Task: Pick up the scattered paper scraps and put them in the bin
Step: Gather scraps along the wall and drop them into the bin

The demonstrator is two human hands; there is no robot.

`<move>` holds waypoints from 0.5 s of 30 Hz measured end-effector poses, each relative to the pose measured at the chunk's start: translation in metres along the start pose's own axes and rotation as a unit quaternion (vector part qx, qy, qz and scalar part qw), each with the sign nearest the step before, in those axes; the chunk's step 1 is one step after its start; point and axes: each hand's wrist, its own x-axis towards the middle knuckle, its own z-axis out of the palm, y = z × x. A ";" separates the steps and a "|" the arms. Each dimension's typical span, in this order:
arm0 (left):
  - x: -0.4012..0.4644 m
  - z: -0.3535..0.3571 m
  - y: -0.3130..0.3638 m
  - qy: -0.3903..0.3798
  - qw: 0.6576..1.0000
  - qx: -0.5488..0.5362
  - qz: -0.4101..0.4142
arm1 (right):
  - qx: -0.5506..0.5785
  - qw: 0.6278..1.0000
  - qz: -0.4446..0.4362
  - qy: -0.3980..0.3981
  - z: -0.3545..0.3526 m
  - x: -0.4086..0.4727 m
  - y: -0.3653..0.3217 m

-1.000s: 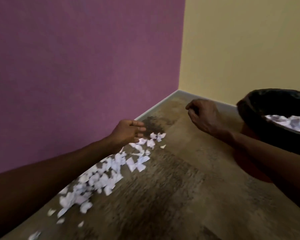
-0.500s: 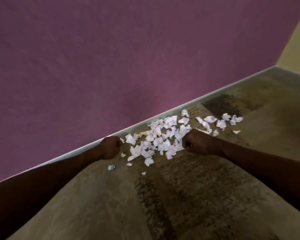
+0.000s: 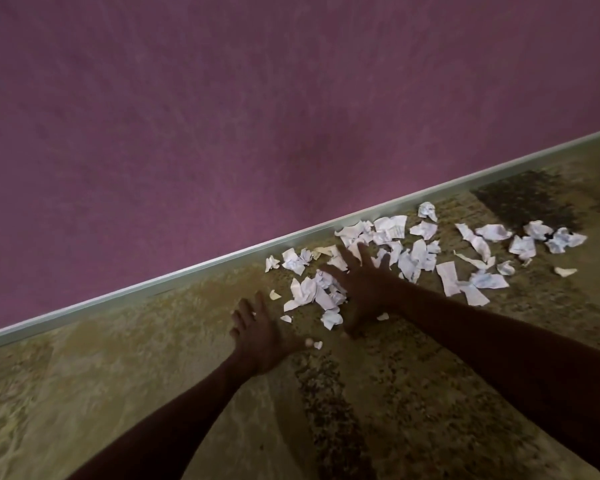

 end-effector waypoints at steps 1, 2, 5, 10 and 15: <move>0.005 0.006 0.002 0.031 0.999 -0.017 0.027 | 0.032 0.999 0.009 -0.025 -0.004 0.007 0.005; 0.009 0.008 0.006 0.058 0.996 -0.030 0.069 | 0.059 0.997 0.015 -0.043 -0.005 0.014 0.010; 0.025 0.012 0.015 0.120 0.970 -0.059 0.203 | 0.047 0.997 -0.005 -0.054 -0.004 0.029 0.017; 0.034 0.013 0.030 0.109 0.960 0.022 0.258 | -0.020 0.995 -0.096 0.006 -0.006 0.040 0.016; 0.022 0.022 0.022 0.119 0.959 -0.029 0.255 | 0.087 0.989 -0.113 0.030 -0.003 0.035 0.012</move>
